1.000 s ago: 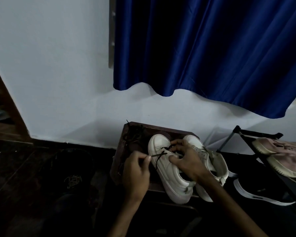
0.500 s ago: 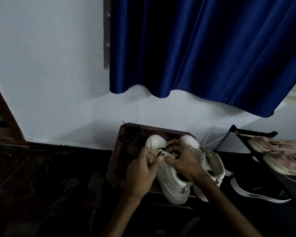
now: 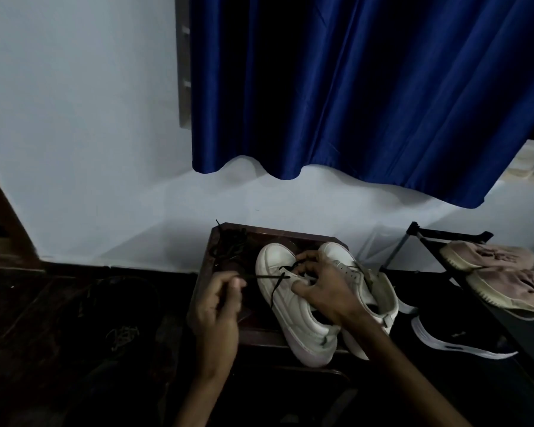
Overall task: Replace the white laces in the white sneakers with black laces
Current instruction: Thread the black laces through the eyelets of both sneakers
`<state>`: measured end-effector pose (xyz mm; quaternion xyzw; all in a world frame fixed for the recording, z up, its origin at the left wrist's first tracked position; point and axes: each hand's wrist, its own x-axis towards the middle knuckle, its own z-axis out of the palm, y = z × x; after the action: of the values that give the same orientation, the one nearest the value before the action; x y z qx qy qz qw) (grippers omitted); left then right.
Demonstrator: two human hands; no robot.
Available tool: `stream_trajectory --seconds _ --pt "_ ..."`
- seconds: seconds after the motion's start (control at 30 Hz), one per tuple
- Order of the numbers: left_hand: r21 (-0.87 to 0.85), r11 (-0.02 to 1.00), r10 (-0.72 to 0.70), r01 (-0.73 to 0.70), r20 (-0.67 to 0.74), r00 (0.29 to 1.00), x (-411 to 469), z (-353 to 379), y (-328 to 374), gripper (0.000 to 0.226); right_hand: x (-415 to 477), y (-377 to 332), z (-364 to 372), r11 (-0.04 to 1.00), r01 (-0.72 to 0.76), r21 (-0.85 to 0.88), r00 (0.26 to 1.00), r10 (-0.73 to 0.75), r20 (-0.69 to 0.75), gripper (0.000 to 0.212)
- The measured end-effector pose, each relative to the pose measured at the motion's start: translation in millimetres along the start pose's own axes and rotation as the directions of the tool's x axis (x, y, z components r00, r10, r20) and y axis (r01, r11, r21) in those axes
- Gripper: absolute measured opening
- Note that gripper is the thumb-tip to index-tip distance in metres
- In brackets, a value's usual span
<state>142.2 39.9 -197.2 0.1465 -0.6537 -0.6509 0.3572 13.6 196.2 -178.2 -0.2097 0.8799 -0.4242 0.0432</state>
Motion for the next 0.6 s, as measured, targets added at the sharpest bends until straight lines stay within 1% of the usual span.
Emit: stream_trajectory --seconds 0.03,0.07,0.1,0.13,0.17,0.2,0.23,0.27,0.3,0.33,0.37,0.4,0.43,0.47,0.5,0.53,0.57,0.6 --pt "-0.191 0.975 -0.121 0.110 -0.046 0.992 1.2 -1.6 3.7 0.019 0.3 0.3 0.0 1.000 0.003 -0.010 1.000 -0.003 0.001 0.010" --pt "-0.382 0.906 -0.214 0.181 -0.045 0.976 5.3 -2.6 6.3 0.024 0.6 0.6 0.1 1.000 0.004 -0.014 1.000 -0.004 0.004 0.009" --pt "-0.557 0.800 -0.271 0.223 -0.004 0.963 10.4 -3.4 9.5 0.029 0.4 0.7 0.1 1.000 0.004 -0.019 1.000 -0.004 0.005 0.008" --pt "-0.700 0.669 -0.290 0.249 0.063 0.955 15.5 -4.6 13.6 0.031 0.3 0.8 0.3 1.000 0.002 -0.025 1.000 -0.002 0.003 0.008" --pt "-0.800 0.536 -0.290 0.270 0.126 0.949 19.9 -6.5 19.1 0.030 -0.5 0.6 0.6 1.000 0.001 -0.029 1.000 -0.001 0.000 0.009" --pt "-0.857 0.431 -0.278 0.281 0.170 0.945 23.6 -10.0 24.8 0.028 -0.8 0.6 0.8 1.000 0.003 -0.030 1.000 -0.003 -0.005 0.009" --pt "-0.890 0.359 -0.260 0.281 0.194 0.946 26.5 -14.6 30.2 0.024 -0.8 0.6 0.9 0.999 0.011 -0.031 1.000 -0.011 -0.010 0.009" --pt "-0.901 0.336 -0.241 0.275 0.200 0.950 28.8 -20.8 35.4 0.022 -1.2 0.1 0.7 0.999 0.020 -0.036 1.000 -0.021 -0.014 0.010" --pt "-0.894 0.350 -0.241 0.279 0.202 0.949 31.5 -26.7 39.8 0.022 -1.5 -0.3 0.6 0.999 0.028 -0.039 0.999 -0.028 -0.014 0.010" --pt "-0.867 0.409 -0.252 0.285 0.193 0.948 34.3 -33.7 41.2 0.024 -1.4 -0.3 0.3 0.999 0.030 -0.036 0.999 -0.031 -0.014 0.010" --pt "-0.803 0.529 -0.252 0.274 0.159 0.955 36.5 -40.3 40.4 0.024 -1.3 -0.1 -0.1 0.999 0.030 -0.033 0.999 -0.030 -0.012 0.010" --pt "-0.662 0.715 -0.220 0.227 0.095 0.971 38.2 -45.8 36.0 0.022 -1.2 -0.4 -0.6 0.999 0.027 -0.028 1.000 -0.027 -0.009 0.009" --pt "-0.391 0.911 -0.126 0.132 0.041 0.991 38.9 -50.2 28.8 0.020 -1.4 -0.8 -0.8 0.999 0.026 -0.025 1.000 -0.027 -0.006 0.009" --pt "-0.028 0.999 -0.021 0.023 0.073 0.997 38.2 -52.6 19.5 0.019 -1.3 -0.8 -0.8 0.999 0.026 -0.025 1.000 -0.026 -0.007 0.010" --pt "0.313 0.946 0.022 -0.082 0.189 0.982 36.2 -53.4 8.6 0.019 -1.1 -0.3 -0.9 0.999 0.028 -0.034 1.000 -0.028 -0.011 0.011" --pt "0.550 0.816 -0.014 -0.177 0.325 0.946 33.3 -53.9 0.6 0.023 -0.9 -0.1 -0.4 0.999 0.030 -0.045 0.999 -0.030 -0.014 0.012" --pt "0.656 0.714 -0.078 -0.245 0.422 0.903 30.6 -54.5 -3.3 0.024 -0.7 0.3 0.0 0.998 0.031 -0.053 0.999 -0.032 -0.014 0.013" --pt "0.671 0.683 -0.123 -0.287 0.493 0.861 28.7 -55.6 -3.2 0.018 -0.7 0.5 0.0 0.998 0.032 -0.056 0.999 -0.033 -0.015 0.013"
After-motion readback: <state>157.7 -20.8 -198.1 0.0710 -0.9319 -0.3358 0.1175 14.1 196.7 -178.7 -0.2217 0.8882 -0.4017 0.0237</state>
